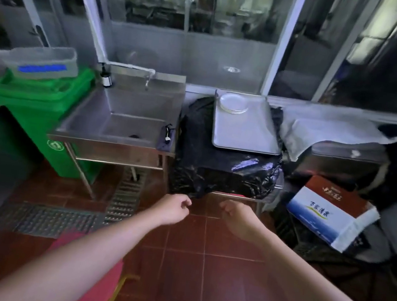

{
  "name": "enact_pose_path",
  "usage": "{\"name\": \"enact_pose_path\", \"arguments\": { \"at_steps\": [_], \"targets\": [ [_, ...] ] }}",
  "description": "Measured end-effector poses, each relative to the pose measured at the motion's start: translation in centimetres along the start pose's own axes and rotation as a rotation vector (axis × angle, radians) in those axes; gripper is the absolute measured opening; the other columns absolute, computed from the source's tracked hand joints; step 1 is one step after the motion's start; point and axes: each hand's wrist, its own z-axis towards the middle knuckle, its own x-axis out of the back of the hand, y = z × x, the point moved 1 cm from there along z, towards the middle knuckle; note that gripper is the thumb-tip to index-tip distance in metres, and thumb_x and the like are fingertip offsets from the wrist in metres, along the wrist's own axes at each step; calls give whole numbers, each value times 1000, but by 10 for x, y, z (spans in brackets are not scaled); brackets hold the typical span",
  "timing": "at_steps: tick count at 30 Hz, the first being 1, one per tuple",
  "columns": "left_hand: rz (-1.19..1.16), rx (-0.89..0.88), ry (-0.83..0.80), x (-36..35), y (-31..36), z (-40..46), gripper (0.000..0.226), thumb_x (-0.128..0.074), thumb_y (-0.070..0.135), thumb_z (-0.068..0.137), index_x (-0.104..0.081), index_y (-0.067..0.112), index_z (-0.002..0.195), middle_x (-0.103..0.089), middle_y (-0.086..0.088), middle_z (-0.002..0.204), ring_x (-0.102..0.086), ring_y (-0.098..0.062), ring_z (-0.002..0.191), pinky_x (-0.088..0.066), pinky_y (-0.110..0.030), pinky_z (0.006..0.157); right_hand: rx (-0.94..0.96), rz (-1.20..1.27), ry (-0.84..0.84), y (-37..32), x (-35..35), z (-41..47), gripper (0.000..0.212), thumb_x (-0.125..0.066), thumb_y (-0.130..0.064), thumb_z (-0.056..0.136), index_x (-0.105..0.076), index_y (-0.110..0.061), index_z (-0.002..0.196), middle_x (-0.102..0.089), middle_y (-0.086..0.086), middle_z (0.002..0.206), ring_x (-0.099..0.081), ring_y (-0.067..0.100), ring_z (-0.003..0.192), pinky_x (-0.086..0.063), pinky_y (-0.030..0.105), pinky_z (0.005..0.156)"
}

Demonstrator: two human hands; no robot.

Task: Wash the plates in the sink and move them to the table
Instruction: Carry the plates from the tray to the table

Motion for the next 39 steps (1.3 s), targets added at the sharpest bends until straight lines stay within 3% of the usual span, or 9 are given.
{"name": "enact_pose_path", "arguments": {
  "at_steps": [5, 8, 11, 15, 20, 31, 34, 36, 39],
  "targets": [
    [16, -59, 0, 26, 40, 105, 38, -52, 22, 92, -67, 27, 126, -72, 6, 107, -65, -15, 88, -42, -20, 73, -76, 36, 46, 36, 42, 84, 36, -55, -20, 95, -65, -21, 130, -70, 6, 122, -63, 24, 113, -41, 21, 85],
    [12, -66, -4, 36, 61, 173, 39, -53, 21, 92, -66, 27, 128, -72, 7, 105, -64, -17, 89, -42, -21, 75, -110, 74, 47, 64, 64, 145, 39, -57, -22, 93, -64, -25, 131, -67, 5, 125, -62, 23, 115, -43, 23, 90],
    [11, -67, -10, 46, 82, 246, 39, -54, 23, 93, -63, 27, 131, -70, 7, 111, -66, -18, 96, -46, -22, 80, -74, 68, 43, 91, 94, 213, 29, -54, -19, 93, -69, -34, 113, -68, 2, 114, -63, 25, 110, -41, 23, 82],
    [-29, -23, -23, 64, 113, 334, 44, -52, 24, 96, -58, 27, 140, -66, 2, 131, -67, -18, 99, -48, -21, 81, -137, 67, 4, 122, 137, 309, 43, -55, -20, 95, -60, -20, 137, -66, 7, 132, -60, 24, 122, -43, 26, 95],
    [-68, -15, 8, 93, 149, 430, 49, -50, 21, 99, -50, 24, 148, -58, -4, 144, -62, -23, 121, -51, -34, 103, -116, 53, -59, 147, 182, 418, 41, -51, -25, 100, -55, -26, 141, -61, 4, 137, -60, 21, 120, -42, 23, 92],
    [-130, 11, -26, 145, 151, 635, 52, -54, 23, 98, -47, 24, 149, -64, -4, 129, -63, -20, 110, -51, -27, 90, -191, 163, -36, 171, 233, 605, 45, -49, -30, 101, -48, -32, 146, -54, 2, 143, -63, 19, 106, -49, 22, 66],
    [-171, 11, -34, 157, 148, 692, 53, -54, 29, 95, -48, 29, 148, -63, -4, 138, -63, -23, 121, -54, -39, 98, -255, 171, -41, 178, 244, 648, 48, -51, -33, 101, -44, -32, 149, -53, 1, 144, -64, 19, 111, -48, 24, 74],
    [-154, -5, -42, 162, 147, 726, 59, -55, 29, 97, -41, 29, 154, -56, -3, 148, -62, -21, 123, -55, -36, 95, -260, 174, -22, 182, 250, 680, 53, -53, -37, 101, -40, -31, 152, -51, 1, 147, -62, 19, 115, -49, 26, 81],
    [-83, 16, -54, 162, 137, 768, 75, -60, 39, 95, -27, 28, 161, -42, -9, 154, -55, -24, 127, -52, -37, 99, -260, 170, -5, 189, 250, 724, 64, -57, -42, 99, -31, -29, 156, -40, 0, 157, -48, 19, 136, -42, 30, 105]
  ]
}}
